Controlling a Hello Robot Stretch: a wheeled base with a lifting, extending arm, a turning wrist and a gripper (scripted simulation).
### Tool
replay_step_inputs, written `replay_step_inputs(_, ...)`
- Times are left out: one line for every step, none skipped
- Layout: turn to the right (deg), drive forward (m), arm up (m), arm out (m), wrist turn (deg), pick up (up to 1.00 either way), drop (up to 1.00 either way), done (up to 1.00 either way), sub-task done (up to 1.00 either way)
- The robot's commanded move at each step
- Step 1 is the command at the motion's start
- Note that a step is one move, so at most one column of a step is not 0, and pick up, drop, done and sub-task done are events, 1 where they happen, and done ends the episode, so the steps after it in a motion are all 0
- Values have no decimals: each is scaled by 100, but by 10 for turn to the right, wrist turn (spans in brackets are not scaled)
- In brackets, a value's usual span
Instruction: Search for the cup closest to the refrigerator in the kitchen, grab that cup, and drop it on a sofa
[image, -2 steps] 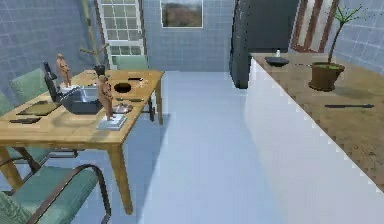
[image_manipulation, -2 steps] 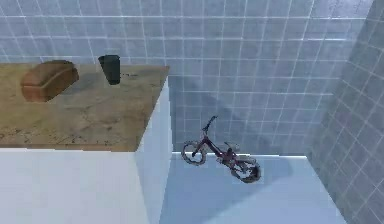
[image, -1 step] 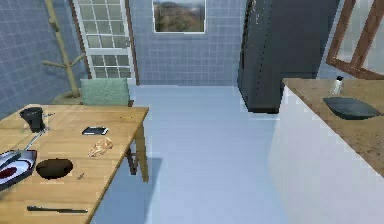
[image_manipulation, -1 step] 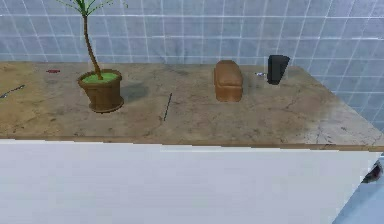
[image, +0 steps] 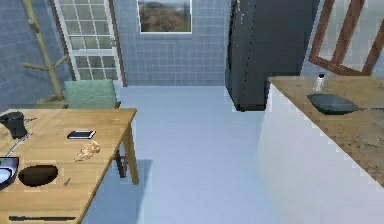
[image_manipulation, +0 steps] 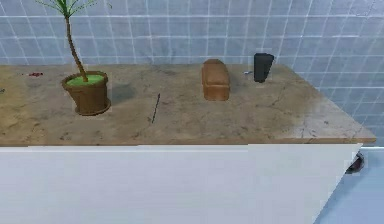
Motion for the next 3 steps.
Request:
replay_step_inputs(0, 100, 0, 0, 0, 0, 0, 0, 0)
replay_step_inputs(0, 85, 0, 0, 0, 0, 0, 0, 0)
replay_step_inputs(390, 0, 0, 0, 0, 0, 0, 0, 0)
